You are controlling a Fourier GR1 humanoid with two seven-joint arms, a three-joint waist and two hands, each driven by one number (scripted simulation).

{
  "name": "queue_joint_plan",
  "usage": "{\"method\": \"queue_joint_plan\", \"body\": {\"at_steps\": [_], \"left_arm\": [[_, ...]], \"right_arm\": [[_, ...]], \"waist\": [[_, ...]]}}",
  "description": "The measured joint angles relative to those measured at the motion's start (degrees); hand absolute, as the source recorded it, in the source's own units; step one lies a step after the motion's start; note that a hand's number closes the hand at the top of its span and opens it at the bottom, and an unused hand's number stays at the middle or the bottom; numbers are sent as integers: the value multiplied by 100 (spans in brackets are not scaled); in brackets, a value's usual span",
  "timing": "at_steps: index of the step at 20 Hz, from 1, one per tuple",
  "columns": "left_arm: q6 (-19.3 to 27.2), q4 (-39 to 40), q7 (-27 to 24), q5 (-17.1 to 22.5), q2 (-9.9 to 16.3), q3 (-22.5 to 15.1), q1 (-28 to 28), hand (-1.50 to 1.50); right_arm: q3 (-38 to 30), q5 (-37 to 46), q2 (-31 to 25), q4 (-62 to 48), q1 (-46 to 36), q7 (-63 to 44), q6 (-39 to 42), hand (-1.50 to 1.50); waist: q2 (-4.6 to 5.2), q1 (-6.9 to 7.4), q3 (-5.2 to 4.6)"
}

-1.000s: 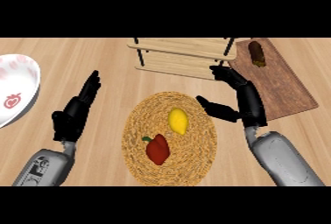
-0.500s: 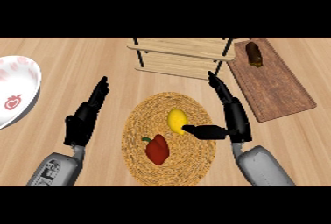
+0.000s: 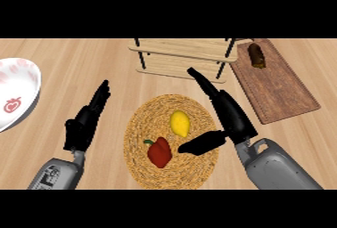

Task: Pick the bell pepper from the placemat and place it in the tiered shelf

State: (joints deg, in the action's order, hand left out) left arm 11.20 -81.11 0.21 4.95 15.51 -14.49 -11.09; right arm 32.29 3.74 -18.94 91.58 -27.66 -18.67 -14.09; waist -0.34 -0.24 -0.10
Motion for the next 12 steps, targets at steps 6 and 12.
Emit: {"method": "queue_joint_plan", "body": {"at_steps": [6, 12], "left_arm": [[-30, 118, -15, -29, -46, 67, -121, 0], [-157, 117, 33, -4, -15, 158, -165, 0]], "right_arm": [[541, 301, -281, 541, -766, -1722, 1011, -150], [941, 503, -190, 901, -1441, -3270, 1967, -150]], "waist": [[-4, -6, -5], [2, 18, -1]]}}
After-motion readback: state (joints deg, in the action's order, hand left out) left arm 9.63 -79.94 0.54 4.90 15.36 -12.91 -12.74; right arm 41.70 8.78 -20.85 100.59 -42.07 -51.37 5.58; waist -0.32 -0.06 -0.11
